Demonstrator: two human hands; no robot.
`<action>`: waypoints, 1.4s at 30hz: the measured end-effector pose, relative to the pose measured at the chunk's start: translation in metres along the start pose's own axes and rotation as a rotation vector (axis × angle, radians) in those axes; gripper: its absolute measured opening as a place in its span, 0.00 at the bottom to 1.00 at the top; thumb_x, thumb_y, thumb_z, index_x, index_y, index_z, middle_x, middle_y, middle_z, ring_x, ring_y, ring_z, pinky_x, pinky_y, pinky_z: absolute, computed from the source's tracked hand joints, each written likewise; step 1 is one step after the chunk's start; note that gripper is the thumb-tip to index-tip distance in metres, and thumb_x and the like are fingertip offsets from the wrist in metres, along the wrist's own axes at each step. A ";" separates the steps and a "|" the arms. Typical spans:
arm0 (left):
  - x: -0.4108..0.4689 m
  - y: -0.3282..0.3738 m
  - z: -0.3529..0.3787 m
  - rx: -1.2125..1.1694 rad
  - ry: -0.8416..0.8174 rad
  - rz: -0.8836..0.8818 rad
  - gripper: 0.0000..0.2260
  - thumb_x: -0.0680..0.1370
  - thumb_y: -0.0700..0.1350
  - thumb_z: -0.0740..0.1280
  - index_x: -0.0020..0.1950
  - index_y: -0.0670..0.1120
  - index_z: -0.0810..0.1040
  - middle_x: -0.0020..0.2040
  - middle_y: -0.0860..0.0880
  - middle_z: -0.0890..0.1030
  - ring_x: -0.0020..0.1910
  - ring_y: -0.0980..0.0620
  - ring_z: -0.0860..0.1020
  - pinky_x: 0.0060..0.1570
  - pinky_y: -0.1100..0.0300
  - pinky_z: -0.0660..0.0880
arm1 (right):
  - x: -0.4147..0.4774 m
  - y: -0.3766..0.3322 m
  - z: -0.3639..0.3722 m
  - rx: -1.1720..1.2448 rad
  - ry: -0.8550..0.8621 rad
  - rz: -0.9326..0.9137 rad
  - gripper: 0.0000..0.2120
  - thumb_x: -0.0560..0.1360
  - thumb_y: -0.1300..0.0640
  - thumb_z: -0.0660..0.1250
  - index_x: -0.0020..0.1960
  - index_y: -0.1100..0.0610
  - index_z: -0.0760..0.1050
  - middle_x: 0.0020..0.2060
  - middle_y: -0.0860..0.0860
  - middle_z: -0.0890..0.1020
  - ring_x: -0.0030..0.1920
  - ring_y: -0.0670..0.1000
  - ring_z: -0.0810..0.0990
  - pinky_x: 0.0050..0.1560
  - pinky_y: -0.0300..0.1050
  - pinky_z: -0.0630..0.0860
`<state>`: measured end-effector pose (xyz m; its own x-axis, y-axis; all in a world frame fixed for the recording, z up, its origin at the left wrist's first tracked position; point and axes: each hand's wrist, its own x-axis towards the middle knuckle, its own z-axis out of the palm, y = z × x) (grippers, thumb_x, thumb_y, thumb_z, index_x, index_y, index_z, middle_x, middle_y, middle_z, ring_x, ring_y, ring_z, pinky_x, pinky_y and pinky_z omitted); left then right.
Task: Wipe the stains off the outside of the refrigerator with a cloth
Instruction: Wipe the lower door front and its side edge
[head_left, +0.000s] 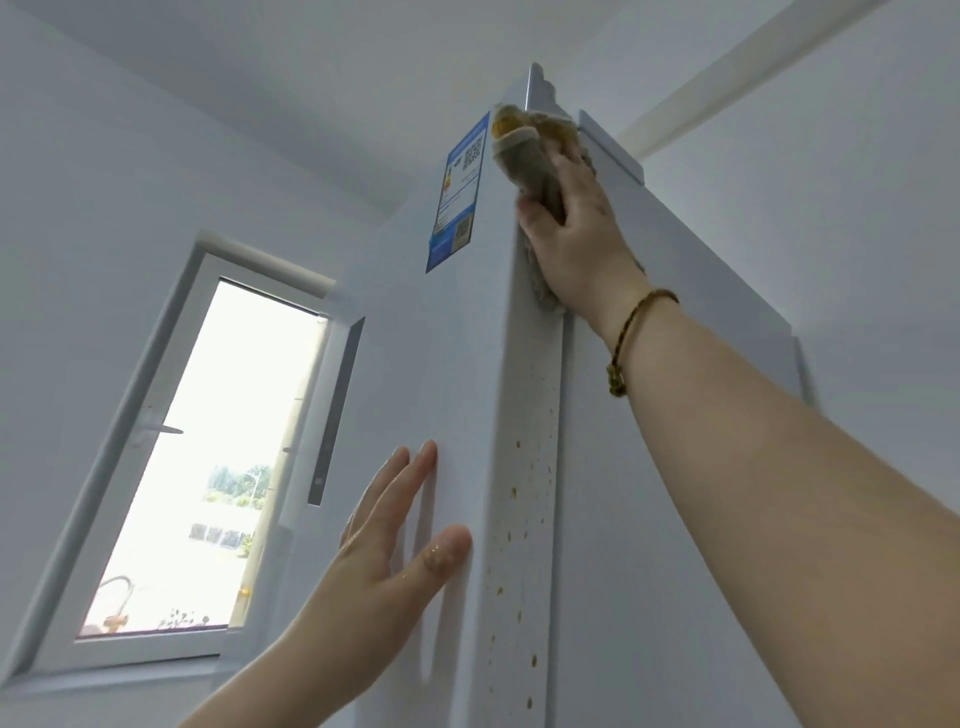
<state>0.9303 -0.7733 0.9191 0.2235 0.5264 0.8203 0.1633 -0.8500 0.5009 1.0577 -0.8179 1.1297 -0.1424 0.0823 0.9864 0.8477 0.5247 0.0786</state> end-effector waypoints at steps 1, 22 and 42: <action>0.001 0.000 0.000 0.001 -0.002 0.001 0.40 0.44 0.82 0.50 0.56 0.78 0.50 0.56 0.83 0.45 0.52 0.88 0.45 0.61 0.67 0.52 | -0.014 0.000 0.003 -0.026 0.003 -0.021 0.23 0.79 0.53 0.55 0.73 0.55 0.58 0.74 0.53 0.58 0.74 0.53 0.53 0.74 0.55 0.50; -0.026 -0.024 -0.006 0.034 -0.055 -0.014 0.40 0.46 0.82 0.52 0.57 0.78 0.51 0.57 0.83 0.44 0.63 0.73 0.52 0.62 0.65 0.56 | -0.151 0.014 0.012 0.072 -0.019 -0.121 0.26 0.75 0.49 0.55 0.71 0.53 0.55 0.72 0.50 0.57 0.73 0.45 0.51 0.74 0.50 0.49; -0.057 -0.049 0.005 0.026 -0.140 -0.070 0.41 0.48 0.83 0.51 0.59 0.75 0.48 0.61 0.79 0.43 0.71 0.65 0.51 0.71 0.54 0.57 | -0.237 0.002 0.032 0.105 -0.072 -0.082 0.25 0.78 0.44 0.53 0.72 0.51 0.54 0.73 0.45 0.55 0.75 0.48 0.49 0.73 0.56 0.49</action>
<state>0.9146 -0.7616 0.8459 0.3426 0.5836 0.7363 0.2075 -0.8113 0.5465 1.0770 -0.8087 0.8913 -0.2489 0.0940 0.9640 0.7739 0.6177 0.1396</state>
